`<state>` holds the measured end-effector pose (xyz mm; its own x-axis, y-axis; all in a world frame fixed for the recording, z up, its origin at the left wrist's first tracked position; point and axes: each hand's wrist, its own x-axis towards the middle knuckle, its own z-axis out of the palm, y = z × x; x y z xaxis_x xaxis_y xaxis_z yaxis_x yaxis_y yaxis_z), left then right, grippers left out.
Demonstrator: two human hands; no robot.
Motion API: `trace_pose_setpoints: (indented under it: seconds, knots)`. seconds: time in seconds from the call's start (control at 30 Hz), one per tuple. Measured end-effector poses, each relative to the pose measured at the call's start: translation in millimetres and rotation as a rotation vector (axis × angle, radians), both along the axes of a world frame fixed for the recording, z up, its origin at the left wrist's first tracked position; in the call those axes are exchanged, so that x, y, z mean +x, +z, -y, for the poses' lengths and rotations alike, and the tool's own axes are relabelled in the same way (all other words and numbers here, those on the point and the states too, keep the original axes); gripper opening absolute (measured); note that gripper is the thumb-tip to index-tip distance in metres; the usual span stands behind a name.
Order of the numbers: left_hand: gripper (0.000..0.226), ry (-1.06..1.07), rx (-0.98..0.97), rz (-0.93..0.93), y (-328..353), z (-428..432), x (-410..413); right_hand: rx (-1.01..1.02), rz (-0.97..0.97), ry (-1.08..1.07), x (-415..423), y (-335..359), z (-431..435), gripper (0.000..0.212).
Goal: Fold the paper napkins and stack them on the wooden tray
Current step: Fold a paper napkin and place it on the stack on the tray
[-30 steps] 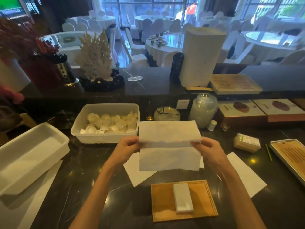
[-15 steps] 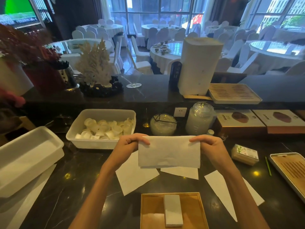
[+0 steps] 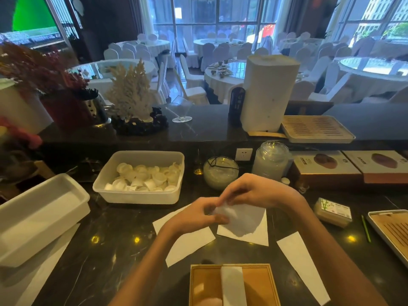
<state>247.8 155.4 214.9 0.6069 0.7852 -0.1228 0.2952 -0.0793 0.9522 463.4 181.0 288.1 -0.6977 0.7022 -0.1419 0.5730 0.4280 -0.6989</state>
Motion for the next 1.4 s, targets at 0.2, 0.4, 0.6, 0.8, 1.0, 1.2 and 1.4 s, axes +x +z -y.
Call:
trace_pose_setpoints:
  seconds: [0.2, 0.4, 0.6, 0.8, 1.0, 1.2, 1.4]
  knots:
    - [0.019, 0.412, -0.121, 0.163, -18, 13, 3, -0.192, -0.602, -0.59, -3, -26, 12, 0.036]
    - [0.021, 0.616, -0.207, 0.165, -24, 25, -1, -0.371, -0.72, -0.856, -17, -92, 44, 0.035]
    - [0.024, 0.574, -0.197, 0.141, -26, 30, 1, -0.229, -0.821, -0.902, -21, -104, 48, 0.028]
    - [0.043, 0.567, -0.17, 0.284, -23, 31, -1, -0.02, -0.792, -0.914, -18, -100, 53, 0.044]
    - [0.028, 0.635, -0.127, 0.288, -21, 28, 0, 0.018, -0.79, -0.925, -18, -97, 49, 0.035]
    - [0.009, 0.679, -0.092, 0.272, -18, 26, 2, -0.131, -0.849, -0.904, -16, -95, 46, 0.02]
    - [0.007, 0.729, -0.077, 0.269, -13, 20, 3, -0.165, -0.764, -0.887, -14, -99, 46, 0.011]
